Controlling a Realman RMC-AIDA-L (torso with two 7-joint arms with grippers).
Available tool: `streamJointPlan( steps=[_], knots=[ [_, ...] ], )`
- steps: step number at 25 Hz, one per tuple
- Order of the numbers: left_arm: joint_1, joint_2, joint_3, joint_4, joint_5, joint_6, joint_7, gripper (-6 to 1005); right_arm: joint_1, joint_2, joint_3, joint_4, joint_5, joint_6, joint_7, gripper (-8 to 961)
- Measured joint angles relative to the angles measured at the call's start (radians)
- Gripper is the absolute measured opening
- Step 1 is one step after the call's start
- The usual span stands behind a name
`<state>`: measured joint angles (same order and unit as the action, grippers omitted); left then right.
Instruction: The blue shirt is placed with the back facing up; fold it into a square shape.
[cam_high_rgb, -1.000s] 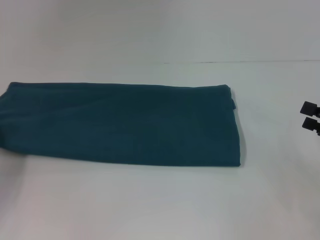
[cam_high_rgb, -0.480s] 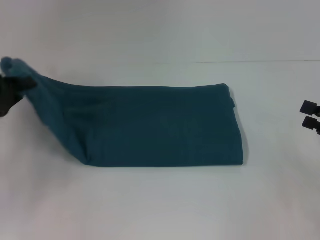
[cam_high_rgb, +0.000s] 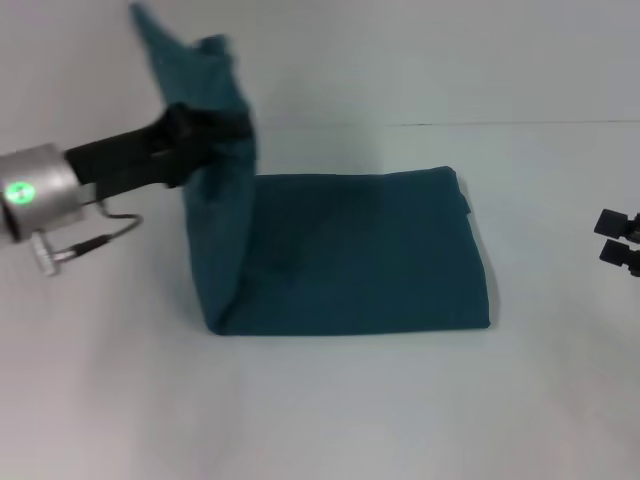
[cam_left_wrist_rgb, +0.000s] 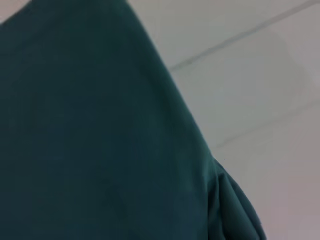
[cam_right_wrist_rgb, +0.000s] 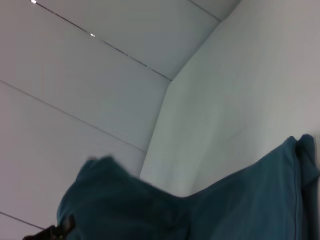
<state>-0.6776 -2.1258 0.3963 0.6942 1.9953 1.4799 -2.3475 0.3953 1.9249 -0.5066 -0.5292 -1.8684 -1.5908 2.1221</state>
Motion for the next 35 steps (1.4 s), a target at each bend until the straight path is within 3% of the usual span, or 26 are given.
streamJointPlan(
  steps=[2,4,12,20,24,28,32,35],
  knots=[
    [-0.025,-0.028,0.028,-0.005,-0.001,-0.018,0.012,26,0.001,0.002,0.0,0.0,-0.006,0.0,0.0,899],
    [-0.053,-0.041,0.067,-0.06,-0.023,-0.054,0.049,26,0.002,0.005,0.0,0.0,-0.01,0.001,0.0,899],
    [-0.183,-0.046,0.145,-0.417,-0.104,-0.308,0.342,26,0.004,0.008,-0.008,0.014,-0.012,0.006,-0.001,899],
    [-0.233,-0.05,0.156,-0.516,-0.099,-0.317,0.432,113,-0.007,0.008,-0.009,0.015,-0.012,0.009,-0.001,899],
    [-0.223,-0.045,0.172,-0.516,-0.097,-0.28,0.427,157,-0.011,0.008,-0.009,0.017,-0.012,0.009,-0.002,899],
    [-0.17,-0.043,0.162,-0.451,-0.124,-0.135,0.412,201,-0.008,0.004,-0.014,0.024,-0.012,0.008,-0.002,900],
    [-0.043,-0.032,0.148,-0.299,-0.163,-0.076,0.259,390,0.006,-0.002,-0.03,0.026,-0.039,0.01,0.006,900],
    [0.039,-0.002,0.17,-0.216,-0.157,-0.054,0.114,575,0.037,-0.006,-0.032,0.025,-0.093,0.017,0.028,900]
  ],
)
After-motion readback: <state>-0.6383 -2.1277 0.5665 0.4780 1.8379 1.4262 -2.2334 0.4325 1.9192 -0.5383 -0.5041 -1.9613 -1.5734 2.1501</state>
